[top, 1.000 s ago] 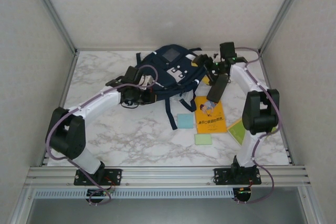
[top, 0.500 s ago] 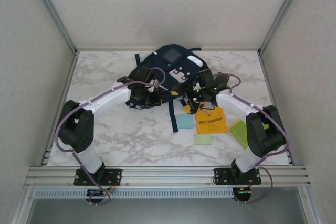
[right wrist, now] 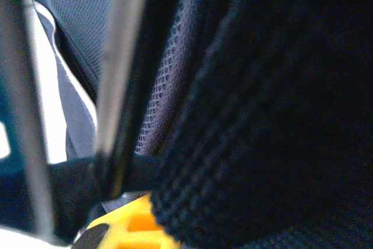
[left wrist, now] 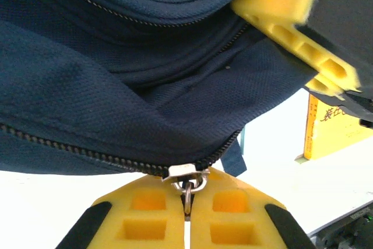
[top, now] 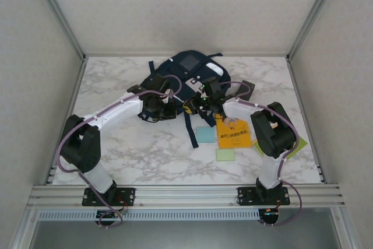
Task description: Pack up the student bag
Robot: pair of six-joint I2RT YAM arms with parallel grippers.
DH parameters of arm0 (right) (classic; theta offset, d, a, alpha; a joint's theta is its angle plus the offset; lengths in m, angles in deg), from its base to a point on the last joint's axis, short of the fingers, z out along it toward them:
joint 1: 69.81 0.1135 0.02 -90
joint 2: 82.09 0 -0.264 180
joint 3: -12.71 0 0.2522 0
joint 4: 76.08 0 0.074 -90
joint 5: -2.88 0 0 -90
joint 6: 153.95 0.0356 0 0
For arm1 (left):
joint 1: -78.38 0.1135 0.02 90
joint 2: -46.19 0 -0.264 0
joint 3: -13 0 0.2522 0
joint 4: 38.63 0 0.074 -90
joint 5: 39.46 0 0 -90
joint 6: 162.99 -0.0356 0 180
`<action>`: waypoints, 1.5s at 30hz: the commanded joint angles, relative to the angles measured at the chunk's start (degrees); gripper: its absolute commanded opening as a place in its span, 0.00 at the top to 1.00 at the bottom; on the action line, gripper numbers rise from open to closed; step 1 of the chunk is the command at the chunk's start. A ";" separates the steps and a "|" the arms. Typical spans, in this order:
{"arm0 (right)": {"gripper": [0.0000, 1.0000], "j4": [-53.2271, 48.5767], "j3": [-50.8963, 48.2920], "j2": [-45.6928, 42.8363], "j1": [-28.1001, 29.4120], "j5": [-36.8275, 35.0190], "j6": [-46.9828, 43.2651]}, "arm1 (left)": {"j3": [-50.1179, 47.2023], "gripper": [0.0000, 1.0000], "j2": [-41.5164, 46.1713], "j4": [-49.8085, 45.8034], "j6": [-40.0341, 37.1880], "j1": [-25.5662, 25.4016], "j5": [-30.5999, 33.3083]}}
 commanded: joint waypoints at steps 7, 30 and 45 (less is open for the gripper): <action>1.00 -34.55 21.28 1.66 -0.54 -1.25 -42.66 | 1.05 1.00 -0.20 -12.57 -11.24 12.63 9.09; 0.84 -53.59 70.93 30.18 -5.09 -7.57 -47.34 | -4.98 1.00 8.06 -6.83 -0.49 0.82 -5.97; 0.01 -45.03 35.03 3.89 -6.00 -11.52 -34.10 | 11.36 1.00 -4.84 3.06 3.46 0.36 -4.78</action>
